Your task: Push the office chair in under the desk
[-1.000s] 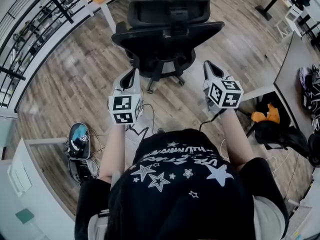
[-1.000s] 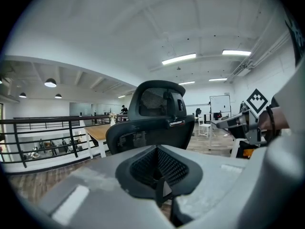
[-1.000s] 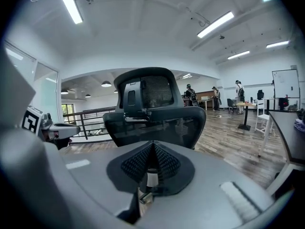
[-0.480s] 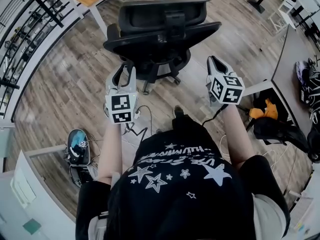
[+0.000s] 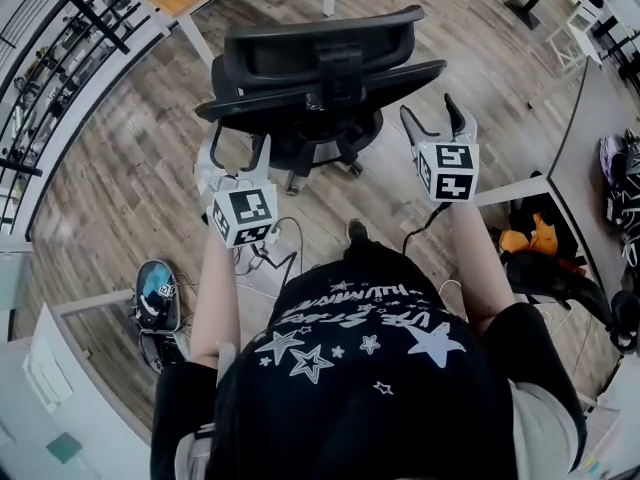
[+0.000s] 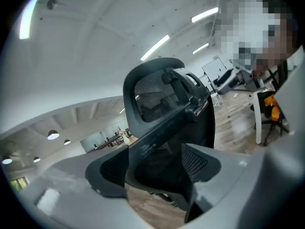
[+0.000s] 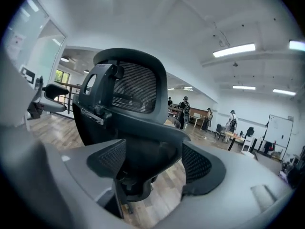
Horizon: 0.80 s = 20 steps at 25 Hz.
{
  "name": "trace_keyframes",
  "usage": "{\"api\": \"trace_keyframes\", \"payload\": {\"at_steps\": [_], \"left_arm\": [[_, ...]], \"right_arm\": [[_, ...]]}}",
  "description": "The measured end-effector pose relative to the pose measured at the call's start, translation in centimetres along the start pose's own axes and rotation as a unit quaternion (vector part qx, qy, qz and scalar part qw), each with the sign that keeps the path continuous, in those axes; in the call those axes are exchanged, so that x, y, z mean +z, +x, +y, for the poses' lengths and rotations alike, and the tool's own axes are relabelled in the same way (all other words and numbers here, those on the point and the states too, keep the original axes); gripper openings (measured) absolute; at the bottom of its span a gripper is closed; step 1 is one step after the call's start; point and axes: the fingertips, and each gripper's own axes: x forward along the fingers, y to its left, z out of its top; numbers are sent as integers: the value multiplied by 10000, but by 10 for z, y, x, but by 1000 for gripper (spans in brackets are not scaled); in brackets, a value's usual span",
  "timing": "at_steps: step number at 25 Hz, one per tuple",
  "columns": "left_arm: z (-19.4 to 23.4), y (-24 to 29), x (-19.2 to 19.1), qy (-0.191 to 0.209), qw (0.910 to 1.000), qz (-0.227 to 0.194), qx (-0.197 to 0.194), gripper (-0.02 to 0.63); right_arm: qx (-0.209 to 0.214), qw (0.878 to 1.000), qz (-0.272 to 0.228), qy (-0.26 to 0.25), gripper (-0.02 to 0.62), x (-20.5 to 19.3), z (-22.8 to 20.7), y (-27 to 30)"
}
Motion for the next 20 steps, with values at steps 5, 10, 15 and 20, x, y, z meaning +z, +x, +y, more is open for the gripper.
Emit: {"api": "trace_keyframes", "payload": {"at_steps": [5, 10, 15, 20], "left_arm": [[7, 14, 2, 761, 9958, 297, 418, 367], [16, 28, -1, 1349, 9871, 525, 678, 371], [26, 41, -4, 1674, 9775, 773, 1028, 371], [36, 58, -11, 1758, 9713, 1099, 1170, 371]], "right_arm": [[-16, 9986, -21, -536, 425, 9, -6, 25], [-73, 9905, 87, -1370, 439, 13, -9, 50], [-126, 9662, 119, -2573, 437, 13, -10, 72], [-186, 9491, 98, -3144, 398, 14, -17, 94]]}}
